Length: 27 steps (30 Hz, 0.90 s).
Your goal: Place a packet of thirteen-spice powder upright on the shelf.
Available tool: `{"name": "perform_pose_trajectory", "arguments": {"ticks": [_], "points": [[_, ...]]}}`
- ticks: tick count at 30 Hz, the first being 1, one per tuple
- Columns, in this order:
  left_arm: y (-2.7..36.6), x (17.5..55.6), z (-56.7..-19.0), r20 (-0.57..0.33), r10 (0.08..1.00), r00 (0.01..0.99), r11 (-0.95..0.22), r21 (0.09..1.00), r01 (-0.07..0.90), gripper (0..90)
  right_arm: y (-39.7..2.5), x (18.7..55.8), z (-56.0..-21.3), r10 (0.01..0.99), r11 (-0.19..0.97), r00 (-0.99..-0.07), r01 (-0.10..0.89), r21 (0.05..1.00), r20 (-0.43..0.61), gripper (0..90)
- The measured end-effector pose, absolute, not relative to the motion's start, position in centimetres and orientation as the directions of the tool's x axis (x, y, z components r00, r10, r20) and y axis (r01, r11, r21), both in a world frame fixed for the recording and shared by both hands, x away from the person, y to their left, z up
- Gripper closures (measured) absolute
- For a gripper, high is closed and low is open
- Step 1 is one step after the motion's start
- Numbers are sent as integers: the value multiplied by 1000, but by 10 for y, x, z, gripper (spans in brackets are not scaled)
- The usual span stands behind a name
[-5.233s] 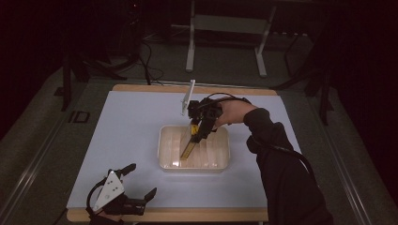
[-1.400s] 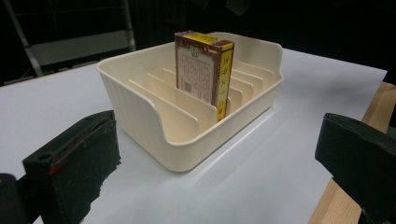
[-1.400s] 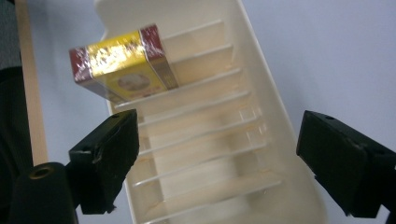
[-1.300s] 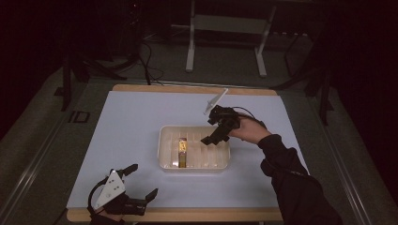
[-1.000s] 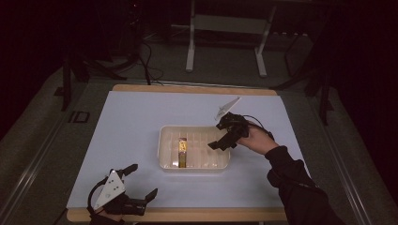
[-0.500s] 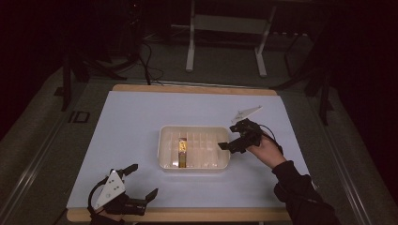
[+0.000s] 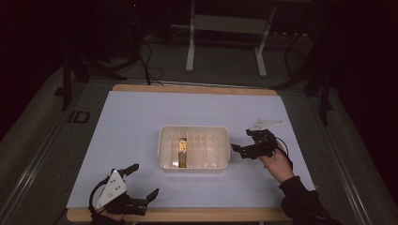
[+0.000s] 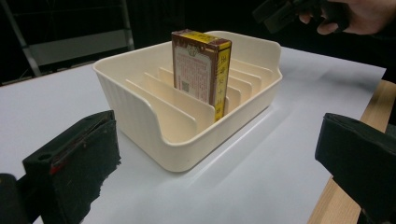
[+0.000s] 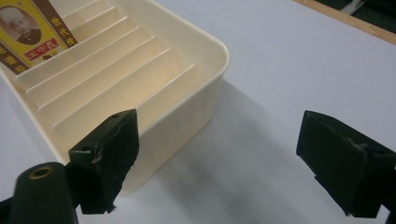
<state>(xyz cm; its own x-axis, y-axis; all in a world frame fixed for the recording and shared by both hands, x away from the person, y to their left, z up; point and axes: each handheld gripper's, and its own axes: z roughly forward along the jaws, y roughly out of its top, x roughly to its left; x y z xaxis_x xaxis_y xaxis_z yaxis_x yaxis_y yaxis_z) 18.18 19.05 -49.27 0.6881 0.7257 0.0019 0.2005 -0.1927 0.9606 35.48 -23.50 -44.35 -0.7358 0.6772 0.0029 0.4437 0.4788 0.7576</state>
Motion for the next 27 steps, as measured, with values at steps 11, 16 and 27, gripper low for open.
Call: {"name": "perform_pose_trajectory", "arguments": {"ticks": [11, 16, 27], "points": [[190, 182, -492, 3, 722, 692, -194, 961, 199, 0, -261, 339, -455, 745, 409, -667, 434, 803, -18, 128], [189, 182, -493, 12, 715, 699, -210, 958, 198, 0, -264, 331, -463, 766, 398, -643, 434, 808, -32, 126], [186, 185, -493, 17, 710, 704, -228, 952, 206, 0, -273, 312, -470, 789, 368, -611, 397, 841, -57, 125]]}}
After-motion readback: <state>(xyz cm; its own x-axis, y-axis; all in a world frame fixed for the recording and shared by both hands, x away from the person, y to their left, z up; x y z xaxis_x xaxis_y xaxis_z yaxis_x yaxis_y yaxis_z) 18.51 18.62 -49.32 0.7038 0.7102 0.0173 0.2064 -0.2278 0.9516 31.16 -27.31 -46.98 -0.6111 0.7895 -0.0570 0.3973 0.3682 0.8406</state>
